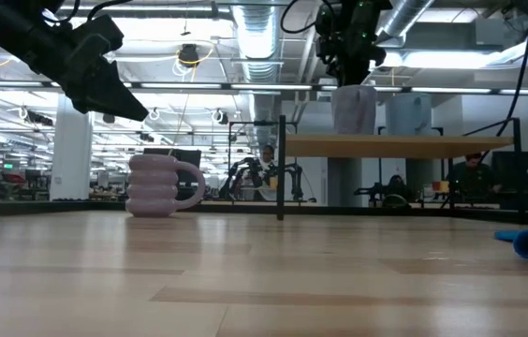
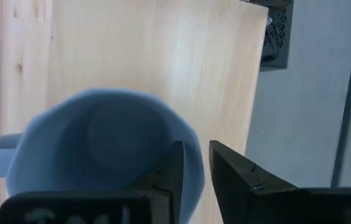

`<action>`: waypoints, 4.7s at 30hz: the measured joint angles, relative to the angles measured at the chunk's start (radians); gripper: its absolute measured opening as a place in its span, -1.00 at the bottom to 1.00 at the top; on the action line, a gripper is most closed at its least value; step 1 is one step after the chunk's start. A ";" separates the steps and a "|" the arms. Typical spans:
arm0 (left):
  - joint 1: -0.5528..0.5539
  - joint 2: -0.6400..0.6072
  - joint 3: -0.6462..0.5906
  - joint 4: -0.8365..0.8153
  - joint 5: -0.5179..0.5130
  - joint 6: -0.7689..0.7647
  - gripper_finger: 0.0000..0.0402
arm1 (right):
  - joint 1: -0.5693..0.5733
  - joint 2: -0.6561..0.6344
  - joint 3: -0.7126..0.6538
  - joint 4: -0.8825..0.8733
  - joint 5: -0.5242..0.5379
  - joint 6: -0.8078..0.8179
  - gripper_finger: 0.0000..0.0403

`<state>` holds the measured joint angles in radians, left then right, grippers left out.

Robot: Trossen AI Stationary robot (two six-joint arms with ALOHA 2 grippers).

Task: Stack small to large cups/mugs on shelf
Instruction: Put the blue mug on the shelf, then put the purple mug on the shelf

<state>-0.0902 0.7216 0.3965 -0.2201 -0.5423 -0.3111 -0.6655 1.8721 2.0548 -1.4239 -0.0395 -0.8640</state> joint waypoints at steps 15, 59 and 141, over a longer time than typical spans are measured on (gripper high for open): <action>0.000 0.000 0.000 0.000 0.000 0.000 -0.49 | -0.002 0.000 0.000 0.015 0.092 0.000 -0.51; 0.000 0.000 0.000 -0.003 0.001 0.000 -0.49 | 0.037 0.000 0.000 0.042 0.062 -0.008 -0.51; 0.000 0.000 0.000 -0.022 0.004 -0.008 -0.49 | 0.358 -0.215 0.224 -0.149 -0.113 0.396 -0.51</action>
<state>-0.0898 0.7219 0.3962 -0.2424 -0.5381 -0.3187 -0.3074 1.6569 2.2785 -1.5729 -0.1527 -0.4685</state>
